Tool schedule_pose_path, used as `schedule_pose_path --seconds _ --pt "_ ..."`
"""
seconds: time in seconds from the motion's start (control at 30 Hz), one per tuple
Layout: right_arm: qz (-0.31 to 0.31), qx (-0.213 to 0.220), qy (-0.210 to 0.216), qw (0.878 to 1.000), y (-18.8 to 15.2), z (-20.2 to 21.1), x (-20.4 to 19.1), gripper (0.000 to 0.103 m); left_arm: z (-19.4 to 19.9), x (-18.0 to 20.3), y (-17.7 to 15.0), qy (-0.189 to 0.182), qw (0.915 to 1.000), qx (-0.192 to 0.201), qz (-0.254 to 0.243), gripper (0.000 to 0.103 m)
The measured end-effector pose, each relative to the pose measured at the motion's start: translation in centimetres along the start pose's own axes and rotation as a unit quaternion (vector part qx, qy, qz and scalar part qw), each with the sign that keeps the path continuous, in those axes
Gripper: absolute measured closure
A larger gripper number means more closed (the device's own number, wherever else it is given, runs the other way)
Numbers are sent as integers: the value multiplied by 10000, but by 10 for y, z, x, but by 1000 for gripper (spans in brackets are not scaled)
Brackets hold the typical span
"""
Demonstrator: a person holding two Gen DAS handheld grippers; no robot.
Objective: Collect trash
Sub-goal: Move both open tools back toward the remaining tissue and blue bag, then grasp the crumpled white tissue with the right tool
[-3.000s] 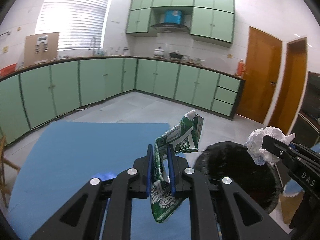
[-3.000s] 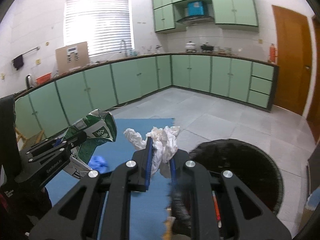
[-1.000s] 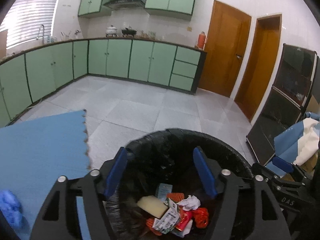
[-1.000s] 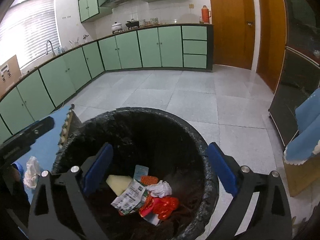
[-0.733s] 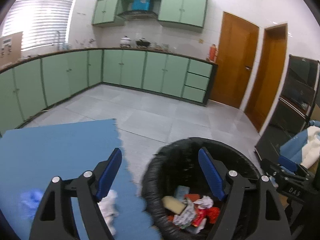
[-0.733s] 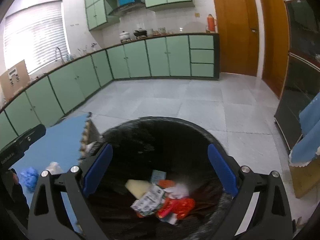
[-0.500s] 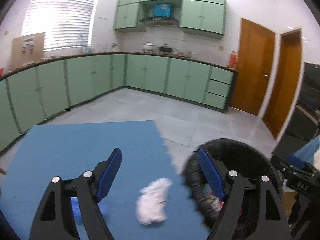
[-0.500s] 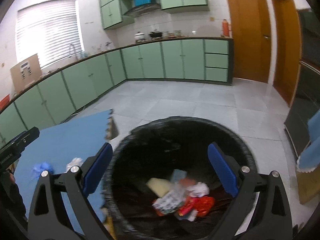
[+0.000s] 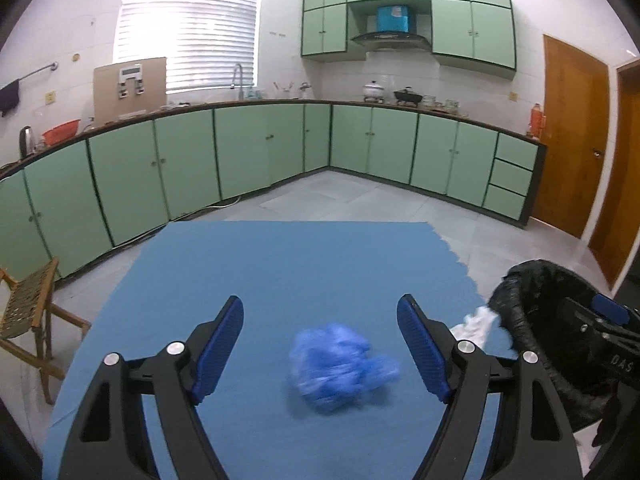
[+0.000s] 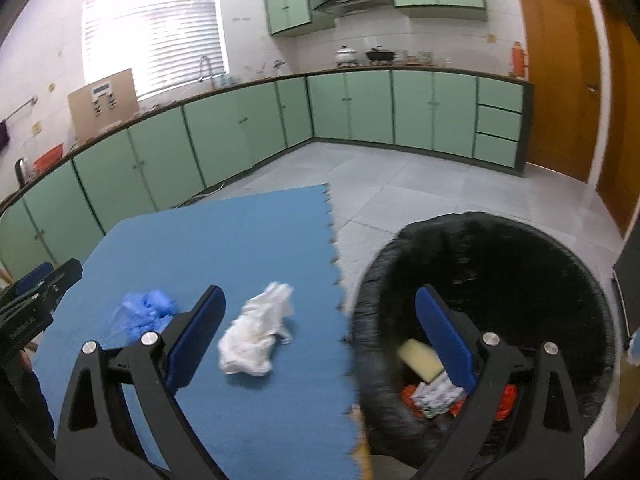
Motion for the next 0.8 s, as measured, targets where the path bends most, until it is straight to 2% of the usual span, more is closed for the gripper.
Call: schedule_pose_path --seconds 0.17,0.5,0.6,0.67,0.8 --pt "180 -192 94 9996 -13 -25 -30 10 -5 -20 -11 212 9997 -81 38 25" --pt "369 -483 -36 9981 -32 -64 -54 11 -21 -36 -33 351 9986 -368 120 25" --pt "410 -599 -54 9973 -37 -72 -56 21 -27 -37 -34 349 9984 -425 126 25" --pt "383 -714 -36 9967 -41 -78 -57 23 -29 -38 -37 344 9983 -451 128 25" --pt "427 -857 65 9954 -48 -84 -58 39 -34 -39 -38 350 9981 -485 132 25"
Point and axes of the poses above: each gripper's, at about its wrist camera, not at the fingertips, and z roughly against the way its jaws point, x to its right, y to its top, the point moved 8 cm from there along -z, roughly the way its jaws point, and after that the axes turned 2 degrees about -y, right-handed, at the moved point
